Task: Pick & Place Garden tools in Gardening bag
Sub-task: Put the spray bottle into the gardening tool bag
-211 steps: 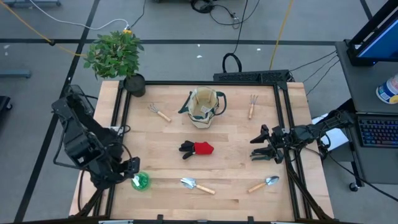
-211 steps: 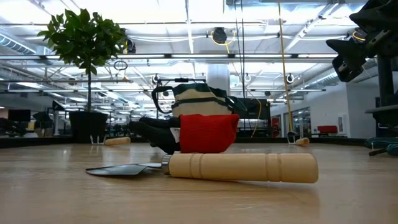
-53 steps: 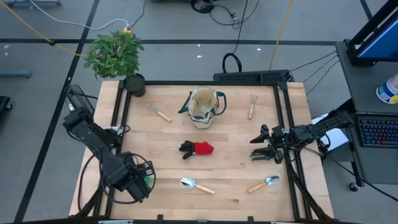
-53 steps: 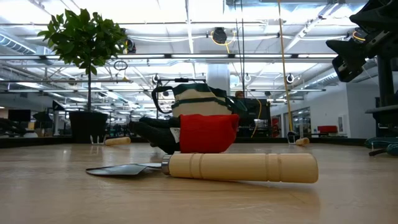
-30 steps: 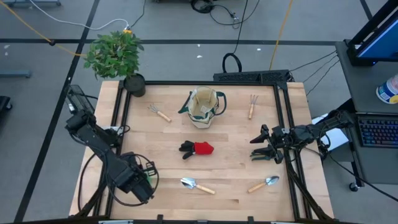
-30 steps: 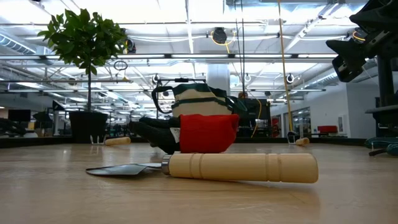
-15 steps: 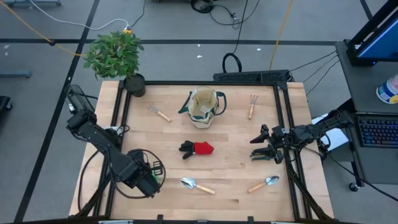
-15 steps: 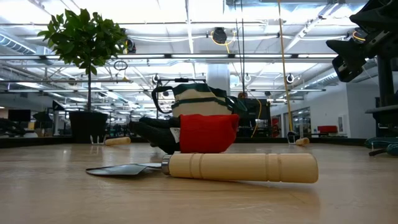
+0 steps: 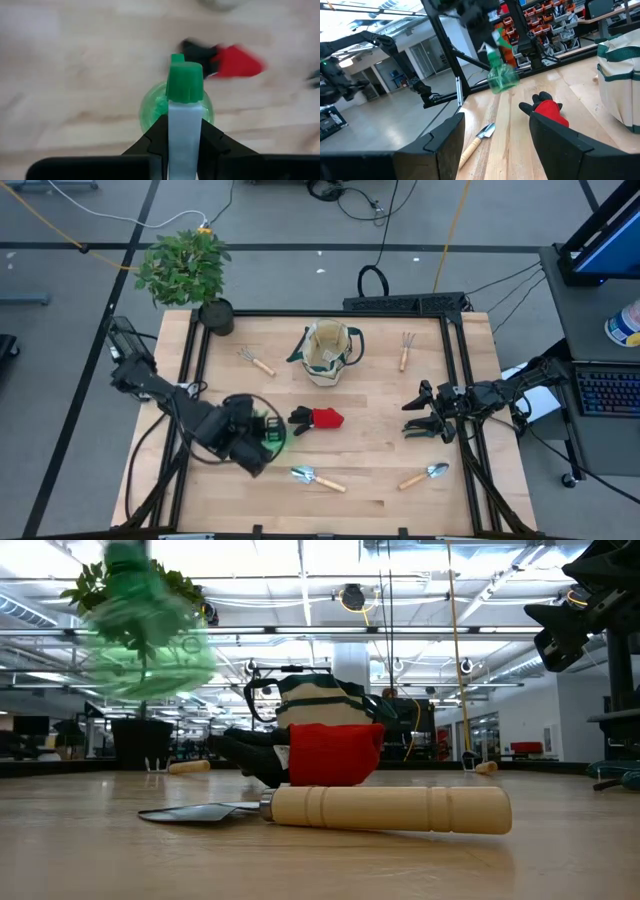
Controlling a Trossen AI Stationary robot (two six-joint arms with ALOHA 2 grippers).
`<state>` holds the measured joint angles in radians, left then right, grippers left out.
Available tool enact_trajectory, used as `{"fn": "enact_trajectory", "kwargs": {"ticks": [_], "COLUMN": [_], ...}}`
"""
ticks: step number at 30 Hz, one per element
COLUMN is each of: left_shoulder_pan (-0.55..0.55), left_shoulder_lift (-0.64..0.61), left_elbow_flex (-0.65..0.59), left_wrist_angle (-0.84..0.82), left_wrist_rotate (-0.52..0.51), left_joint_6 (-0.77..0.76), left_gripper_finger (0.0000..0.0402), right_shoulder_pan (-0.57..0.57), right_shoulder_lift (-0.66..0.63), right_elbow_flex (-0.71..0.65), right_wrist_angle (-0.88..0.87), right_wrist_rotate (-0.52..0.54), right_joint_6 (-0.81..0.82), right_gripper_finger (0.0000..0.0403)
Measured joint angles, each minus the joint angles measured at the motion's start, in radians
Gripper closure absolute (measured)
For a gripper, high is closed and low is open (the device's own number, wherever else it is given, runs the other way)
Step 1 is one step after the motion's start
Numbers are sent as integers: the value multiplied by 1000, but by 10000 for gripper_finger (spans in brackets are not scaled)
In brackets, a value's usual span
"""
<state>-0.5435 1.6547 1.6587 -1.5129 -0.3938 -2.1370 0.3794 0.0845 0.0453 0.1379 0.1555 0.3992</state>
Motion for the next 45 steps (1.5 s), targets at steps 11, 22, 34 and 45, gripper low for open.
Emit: {"fn": "enact_trajectory", "kwargs": {"ticks": [11,22,34,45], "left_shoulder_pan": [177,386,584,686], "left_shoulder_lift": [-1,0,0,0], "left_elbow_flex": [103,103,103,103], "left_wrist_angle": [295,750,961,992], "left_wrist_rotate": [-276,-291,-202,-122], "left_joint_6": [448,970,1232,1318], "left_gripper_finger": [346,346,346,346], "right_shoulder_pan": [0,0,0,0], "right_shoulder_lift": [0,0,0,0], "right_elbow_flex": [0,0,0,0], "right_wrist_angle": [0,0,0,0], "right_wrist_rotate": [0,0,0,0], "right_joint_6": [0,0,0,0], "right_gripper_finger": [188,188,188,188]}}
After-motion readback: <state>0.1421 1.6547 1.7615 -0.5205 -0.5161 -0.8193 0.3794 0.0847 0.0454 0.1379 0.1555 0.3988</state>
